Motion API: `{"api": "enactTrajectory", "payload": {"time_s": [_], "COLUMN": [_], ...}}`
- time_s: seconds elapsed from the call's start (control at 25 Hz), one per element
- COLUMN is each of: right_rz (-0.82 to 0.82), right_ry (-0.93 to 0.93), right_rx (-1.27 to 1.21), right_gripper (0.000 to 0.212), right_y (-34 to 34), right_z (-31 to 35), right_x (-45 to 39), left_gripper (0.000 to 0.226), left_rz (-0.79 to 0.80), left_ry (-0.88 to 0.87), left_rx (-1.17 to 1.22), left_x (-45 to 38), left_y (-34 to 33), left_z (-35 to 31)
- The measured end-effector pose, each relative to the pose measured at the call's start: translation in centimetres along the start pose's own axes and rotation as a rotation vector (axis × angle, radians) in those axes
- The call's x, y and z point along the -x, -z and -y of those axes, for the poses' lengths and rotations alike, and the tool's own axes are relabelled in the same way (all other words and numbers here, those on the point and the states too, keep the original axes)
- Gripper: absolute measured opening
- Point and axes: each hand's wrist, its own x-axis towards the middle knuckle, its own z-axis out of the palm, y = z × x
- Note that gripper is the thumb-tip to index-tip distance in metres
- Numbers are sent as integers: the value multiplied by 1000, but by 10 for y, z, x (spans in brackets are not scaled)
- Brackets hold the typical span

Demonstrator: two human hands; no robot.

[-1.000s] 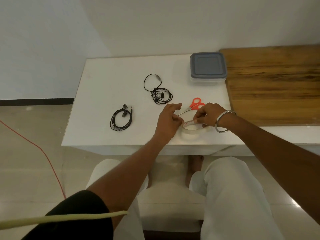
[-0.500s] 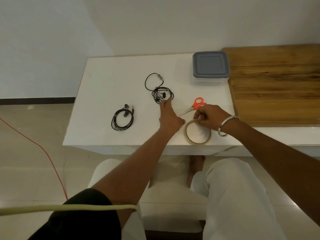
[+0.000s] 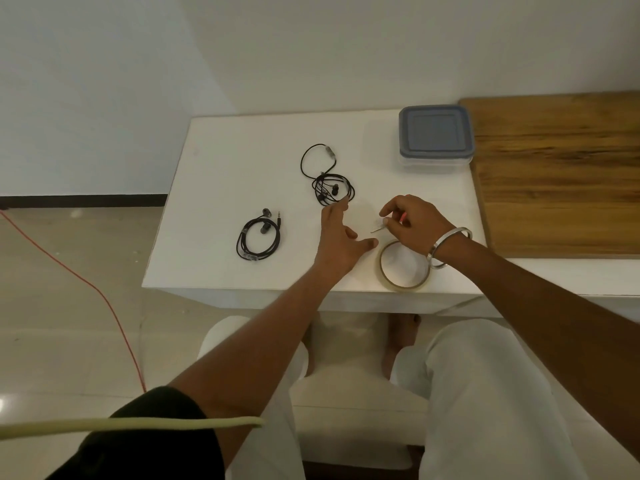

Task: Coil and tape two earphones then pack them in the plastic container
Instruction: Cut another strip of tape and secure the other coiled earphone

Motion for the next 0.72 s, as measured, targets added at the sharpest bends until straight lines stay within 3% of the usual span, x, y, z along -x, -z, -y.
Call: {"api": "enactTrajectory", "payload": {"time_s": [0.2, 0.4, 0.56, 0.72], "right_rz": [3, 206, 277, 288], "right_ry": [-38, 16, 22, 10], "right_rx": [23, 151, 221, 234], "right_gripper": [12, 19, 19, 18], "right_y": [-10, -10, -3, 2], "right_z": [14, 15, 14, 12], "right_x": [-10, -2, -1, -3], "left_gripper": [83, 82, 82, 53], "left_rz": [60, 66, 134, 139], "left_ry": [30, -1, 25, 96], "left_rx": [18, 48, 112, 266], "left_x": [-2, 0, 1, 2], "left_y": [15, 15, 24, 30], "left_z": [5, 7, 4, 1]}}
